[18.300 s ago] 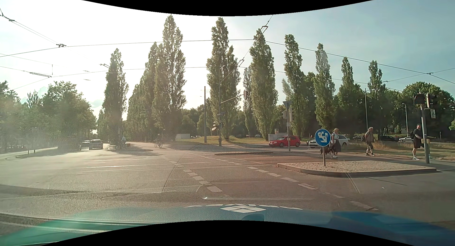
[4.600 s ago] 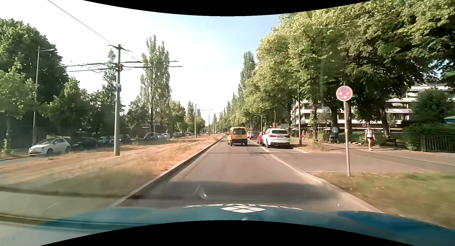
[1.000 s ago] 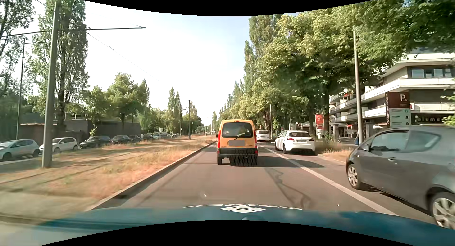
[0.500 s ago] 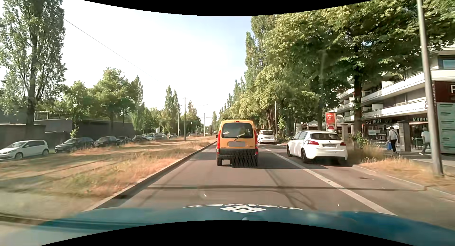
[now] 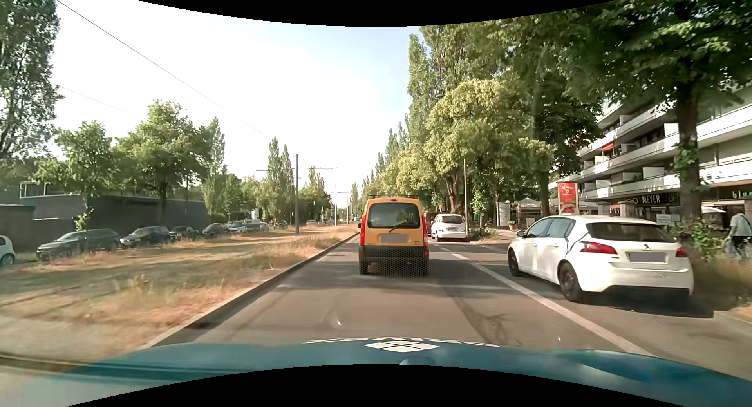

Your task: Follow the waypoints while adhering to traffic rules and regulations

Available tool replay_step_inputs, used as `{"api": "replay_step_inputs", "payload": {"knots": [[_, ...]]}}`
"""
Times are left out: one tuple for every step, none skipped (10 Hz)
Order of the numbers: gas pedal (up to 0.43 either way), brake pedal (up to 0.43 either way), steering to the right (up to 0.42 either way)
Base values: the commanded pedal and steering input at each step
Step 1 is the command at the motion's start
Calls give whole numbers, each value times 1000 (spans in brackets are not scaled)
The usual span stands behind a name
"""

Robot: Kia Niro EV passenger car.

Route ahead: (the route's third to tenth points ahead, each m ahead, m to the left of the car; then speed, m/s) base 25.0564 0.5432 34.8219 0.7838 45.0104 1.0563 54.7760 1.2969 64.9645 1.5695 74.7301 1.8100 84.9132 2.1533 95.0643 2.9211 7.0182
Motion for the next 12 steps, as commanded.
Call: {"api": "replay_step_inputs", "payload": {"knots": [[87,0,-5],[87,0,-5],[110,0,-6],[118,0,-6],[130,0,-7],[130,0,-9],[130,0,-9],[130,0,-9],[138,0,-9],[138,0,-9],[150,0,-9],[150,0,-9]]}}
